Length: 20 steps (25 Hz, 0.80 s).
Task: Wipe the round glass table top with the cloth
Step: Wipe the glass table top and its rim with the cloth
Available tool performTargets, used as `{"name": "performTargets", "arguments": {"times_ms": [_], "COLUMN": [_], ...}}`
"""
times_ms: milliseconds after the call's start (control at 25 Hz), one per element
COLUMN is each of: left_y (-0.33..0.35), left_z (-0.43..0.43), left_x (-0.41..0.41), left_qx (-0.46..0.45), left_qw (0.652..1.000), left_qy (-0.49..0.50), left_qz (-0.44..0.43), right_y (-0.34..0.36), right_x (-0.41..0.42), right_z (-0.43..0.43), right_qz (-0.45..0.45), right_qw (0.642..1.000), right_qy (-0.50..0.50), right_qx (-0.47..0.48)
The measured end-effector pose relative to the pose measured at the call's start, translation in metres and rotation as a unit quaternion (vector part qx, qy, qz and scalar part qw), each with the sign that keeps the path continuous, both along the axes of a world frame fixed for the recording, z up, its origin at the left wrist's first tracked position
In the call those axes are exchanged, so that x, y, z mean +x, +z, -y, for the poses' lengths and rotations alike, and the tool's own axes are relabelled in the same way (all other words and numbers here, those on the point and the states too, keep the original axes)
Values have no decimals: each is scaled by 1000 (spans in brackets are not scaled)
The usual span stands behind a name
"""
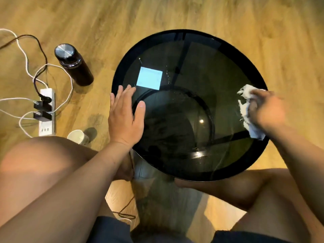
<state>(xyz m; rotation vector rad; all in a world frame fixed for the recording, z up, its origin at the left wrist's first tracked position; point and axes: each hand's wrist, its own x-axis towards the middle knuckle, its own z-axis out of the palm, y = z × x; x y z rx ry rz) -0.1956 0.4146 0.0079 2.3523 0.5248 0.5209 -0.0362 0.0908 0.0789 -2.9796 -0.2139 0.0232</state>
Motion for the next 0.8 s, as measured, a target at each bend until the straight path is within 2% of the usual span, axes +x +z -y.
{"name": "performTargets", "arguments": {"times_ms": [40,120,240,360,440,520,560,640,720,800], "left_y": [-1,-1,0,4,7,8,7,6,4,3], "left_z": [-1,-1,1,0,1,2,2,1,0,1], "left_x": [0,1,-1,-3,-3,-4,-4,-3,-2,-1], "left_qx": [-1,-9,-16,-49,-73,-40,-25,-13,-11,-10], "left_qw": [1000,1000,999,997,996,999,1000,1000,1000,1000], "left_qy": [0,1,6,-1,12,-6,-14,-17,-9,-1], "left_qz": [4,14,32,60,56,23,9,-10,-6,1], "right_y": [-3,-5,-14,-19,-16,-18,-17,-14,-8,-1], "right_x": [4,-13,-56,-99,-102,-85,-73,-38,1,26], "right_z": [-5,-43,-133,-231,-254,-228,-204,-138,-70,-21], "right_qz": [-5,21,28,-39,-72,-61,-39,-17,2,-19], "right_qw": [999,998,987,948,919,914,926,961,987,998], "right_qy": [-36,-41,99,269,351,380,357,244,137,18], "right_qx": [16,46,121,164,164,128,119,129,87,63]}}
